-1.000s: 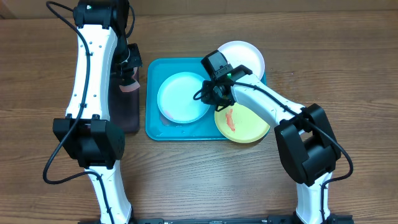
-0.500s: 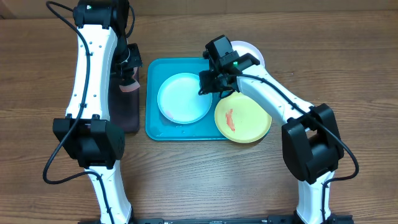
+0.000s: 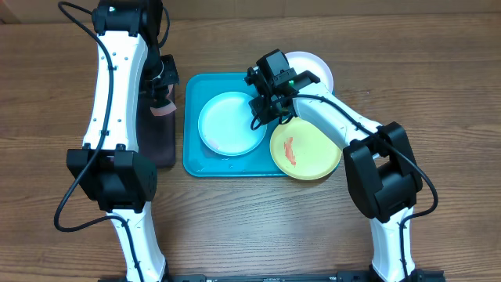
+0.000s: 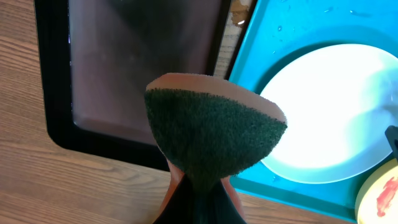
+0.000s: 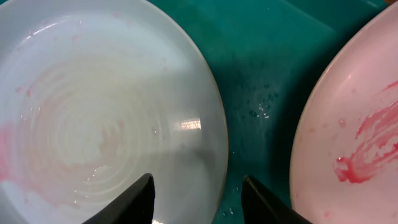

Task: Clean dirty plates on tray and stack at the side
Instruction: 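Scrub the light-blue plate with the sponge in the left gripper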

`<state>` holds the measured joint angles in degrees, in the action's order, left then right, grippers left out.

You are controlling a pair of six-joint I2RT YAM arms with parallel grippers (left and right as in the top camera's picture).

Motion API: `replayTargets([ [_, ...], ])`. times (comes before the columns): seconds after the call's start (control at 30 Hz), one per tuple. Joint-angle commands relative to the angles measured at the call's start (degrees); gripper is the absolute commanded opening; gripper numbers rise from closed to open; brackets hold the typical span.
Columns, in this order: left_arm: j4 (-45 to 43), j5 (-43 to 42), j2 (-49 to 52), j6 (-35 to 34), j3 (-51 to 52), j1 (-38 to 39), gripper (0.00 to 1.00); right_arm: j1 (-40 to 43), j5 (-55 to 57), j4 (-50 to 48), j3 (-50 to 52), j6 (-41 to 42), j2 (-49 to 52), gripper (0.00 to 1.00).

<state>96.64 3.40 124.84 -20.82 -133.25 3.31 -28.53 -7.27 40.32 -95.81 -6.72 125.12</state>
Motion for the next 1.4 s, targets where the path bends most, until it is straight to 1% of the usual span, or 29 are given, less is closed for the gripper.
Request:
replayTargets([
  [0.0, 0.0, -0.5, -0.1, 0.2, -0.9, 0.3, 0.04, 0.1, -0.3, -0.5, -0.9, 0.4, 2.4, 0.44],
  [0.07, 0.0, -0.5, -0.1, 0.2, -0.9, 0.3, 0.04, 0.1, -0.3, -0.4, -0.9, 2.0, 3.0, 0.37],
  [0.1, 0.0, -0.5, -0.1, 0.2, -0.9, 0.3, 0.04, 0.1, -0.3, -0.4, -0.9, 3.4, 3.1, 0.3],
  [0.17, -0.2, -0.5, -0.1, 0.0, -0.8, 0.3, 0.04, 0.1, -0.3, -0.4, -0.9, 5.5, 3.1, 0.21],
  [0.23, -0.5, -0.6, -0.1, 0.0, -0.8, 0.5, 0.04, 0.1, -0.4, -0.4, -0.9, 9.8, 3.1, 0.04],
  [0.43, -1.8, -0.5, 0.2, -0.7, -0.8, 2.8, 0.04, -0.1, -0.5, 2.7, -0.9, 30.6, 3.1, 0.04],
  [0.57, -4.0, -0.5, 0.5, -1.5, 0.4, 5.3, 0.04, -0.2, -0.4, 6.1, -0.9, 46.8, 3.1, 0.04],
  [0.67, -7.0, -0.5, 0.5, -2.1, 3.1, 7.3, 0.04, -0.4, -0.6, 6.8, -0.9, 52.4, 3.1, 0.04],
  [0.87, -16.2, -0.6, 0.5, -4.6, 13.8, 10.1, 0.04, -0.4, -0.5, 7.0, -0.9, 52.9, 3.1, 0.04],
  [1.07, -28.2, -5.5, 0.5, -4.5, 25.0, 10.6, 0.04, -0.4, -0.5, 7.0, -0.9, 52.4, 3.1, 0.04],
  [1.37, -43.1, -5.6, 0.5, -4.5, 37.2, 11.0, 0.04, -0.4, -0.5, 6.7, -0.9, 51.3, 3.1, 0.04],
])
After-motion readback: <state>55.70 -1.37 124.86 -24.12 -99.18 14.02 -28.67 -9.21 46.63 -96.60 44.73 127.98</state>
